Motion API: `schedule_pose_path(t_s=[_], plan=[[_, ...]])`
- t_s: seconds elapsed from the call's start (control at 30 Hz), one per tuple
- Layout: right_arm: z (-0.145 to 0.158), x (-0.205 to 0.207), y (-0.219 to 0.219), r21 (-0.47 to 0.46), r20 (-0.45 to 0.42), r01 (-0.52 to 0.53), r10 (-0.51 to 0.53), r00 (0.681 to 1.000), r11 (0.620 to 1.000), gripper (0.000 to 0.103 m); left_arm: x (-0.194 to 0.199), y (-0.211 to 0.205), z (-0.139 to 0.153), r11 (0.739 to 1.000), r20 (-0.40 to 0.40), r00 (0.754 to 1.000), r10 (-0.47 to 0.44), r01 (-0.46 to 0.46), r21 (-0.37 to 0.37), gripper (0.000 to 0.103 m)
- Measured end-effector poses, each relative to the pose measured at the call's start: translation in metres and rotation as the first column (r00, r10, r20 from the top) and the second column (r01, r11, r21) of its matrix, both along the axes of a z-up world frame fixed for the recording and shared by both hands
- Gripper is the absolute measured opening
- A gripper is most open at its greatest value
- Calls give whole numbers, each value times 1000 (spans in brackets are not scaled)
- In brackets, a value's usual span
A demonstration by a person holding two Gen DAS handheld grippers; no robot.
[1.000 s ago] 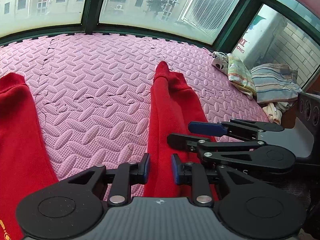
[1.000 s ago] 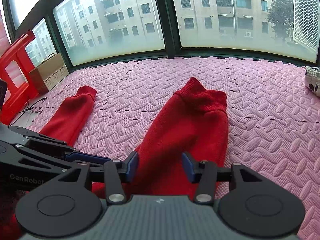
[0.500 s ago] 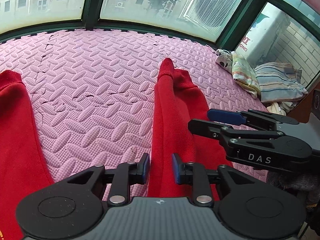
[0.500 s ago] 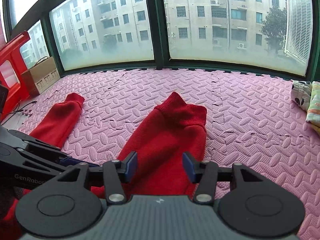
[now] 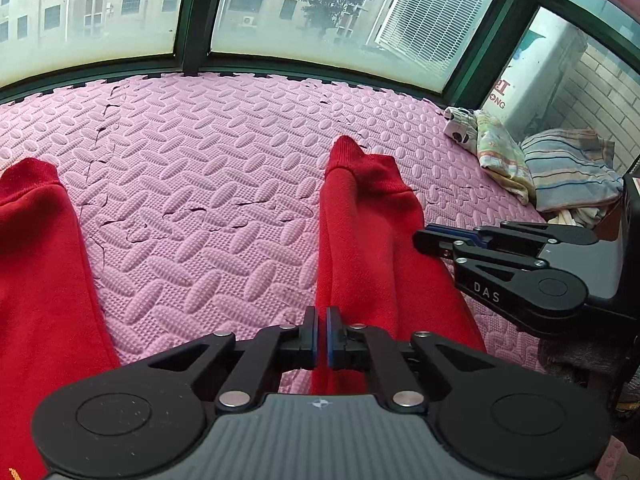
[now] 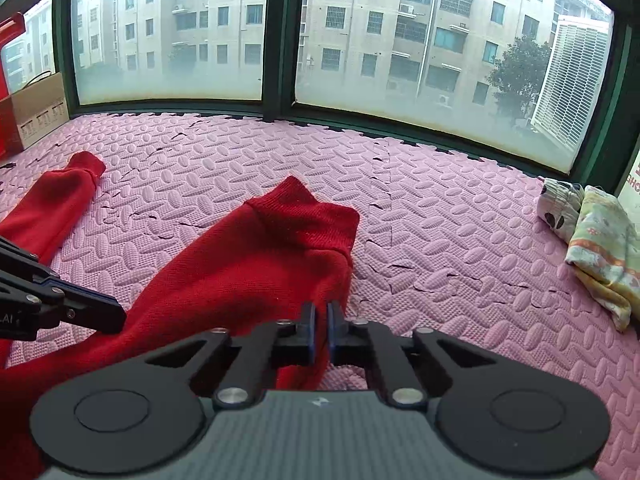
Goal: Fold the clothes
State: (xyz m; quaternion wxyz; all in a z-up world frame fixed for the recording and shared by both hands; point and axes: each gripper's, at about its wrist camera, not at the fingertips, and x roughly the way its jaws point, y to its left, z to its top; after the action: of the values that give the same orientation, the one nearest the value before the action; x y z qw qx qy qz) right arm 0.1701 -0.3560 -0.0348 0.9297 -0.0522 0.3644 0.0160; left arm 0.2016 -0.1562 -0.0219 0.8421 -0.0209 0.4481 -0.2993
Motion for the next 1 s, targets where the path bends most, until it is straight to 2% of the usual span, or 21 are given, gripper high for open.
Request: schedule_pose_path(t_s=[0.13,0.3,0.43,0.5,0.53,0.57,0.73,0.87,0.93,1.0], plan=[[1,-5,-9,-45,14,39,-38,999,998,3,5,5,-3,1000,-12,1000,24,-24,6,0],[1,-5,-18,-37,-2,65,-65,998,997,4,4,8,2,1000,-10,999,31,-31,-3,1],[18,-15,-3,26,46,-19,17,999,999,11,-4,10,14,1000,19,1000,23,-23,-11,5],[22,-18,10,42,57,-83,81,995,996,24,-11,13,21,1000,32,999,19,-18,-13,9],[22,-18,19,44,55,-122,120,991,992,37,-17,13,25,1000,42,999,13,-12,-15,11],[22,-18,26,46,53,-155,152,987,987,40,-23,14,28,1000,52,999,6,-5,-18,15],[7,-9,48,73,-18,-253,255,967,965,40,-55,15,38,999,87,996,-37,39,-18,25],[3,-18,43,33,-65,-278,280,958,960,41,-77,14,38,997,96,993,-72,73,-7,30],[2,-24,39,13,-85,-292,292,953,956,41,-83,14,34,997,94,993,-72,73,-5,37],[4,-28,35,-7,-99,-301,299,949,954,41,-89,14,29,998,81,994,-68,68,-3,38]])
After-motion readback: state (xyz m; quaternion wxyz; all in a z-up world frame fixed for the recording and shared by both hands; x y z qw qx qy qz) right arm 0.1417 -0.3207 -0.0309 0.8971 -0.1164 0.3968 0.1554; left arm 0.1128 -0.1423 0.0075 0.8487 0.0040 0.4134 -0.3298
